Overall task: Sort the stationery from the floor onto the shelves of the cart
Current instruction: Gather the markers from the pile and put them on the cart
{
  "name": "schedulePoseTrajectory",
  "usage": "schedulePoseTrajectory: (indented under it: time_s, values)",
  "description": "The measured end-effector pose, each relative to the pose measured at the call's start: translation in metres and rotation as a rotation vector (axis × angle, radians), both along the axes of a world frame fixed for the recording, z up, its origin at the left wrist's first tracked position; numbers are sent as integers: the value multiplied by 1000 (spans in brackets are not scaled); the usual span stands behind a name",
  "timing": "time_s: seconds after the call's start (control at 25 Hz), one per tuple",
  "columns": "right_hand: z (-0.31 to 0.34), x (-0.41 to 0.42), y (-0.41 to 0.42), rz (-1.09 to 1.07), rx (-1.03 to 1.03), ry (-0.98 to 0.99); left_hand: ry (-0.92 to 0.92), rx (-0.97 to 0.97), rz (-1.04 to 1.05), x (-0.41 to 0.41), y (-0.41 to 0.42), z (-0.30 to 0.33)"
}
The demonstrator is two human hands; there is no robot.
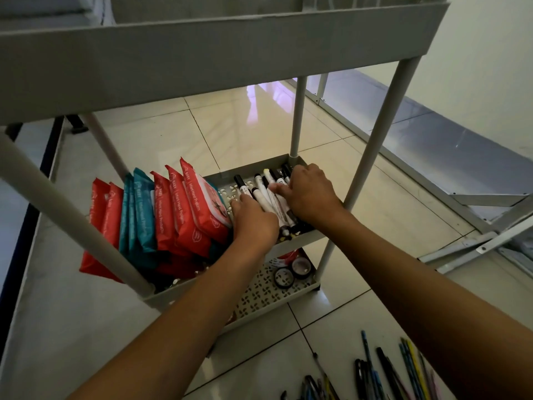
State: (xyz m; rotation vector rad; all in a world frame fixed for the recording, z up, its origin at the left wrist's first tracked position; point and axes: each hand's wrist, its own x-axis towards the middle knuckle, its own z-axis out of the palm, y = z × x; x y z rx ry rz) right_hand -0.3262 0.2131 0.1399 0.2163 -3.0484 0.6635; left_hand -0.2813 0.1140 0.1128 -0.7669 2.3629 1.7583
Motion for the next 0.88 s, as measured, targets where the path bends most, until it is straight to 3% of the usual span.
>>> schedulePoseTrajectory:
  time_s: [0.2,0.36,0.48,0.68,0.88]
  values:
    - [33,26,16,124,19,30,53,32,-4,5,-5,-4]
    - [32,48,5,234,64,-153,102,57,-3,8,-6,-8]
    - [18,47,-4,215,171,-52,116,40,-26,12,-5,-5]
    - [24,11,-1,152,85,155,127,-7,-17,19,-4,8]
    - [11,-8,0,208,249,61,173,-29,-31,22,-5,6]
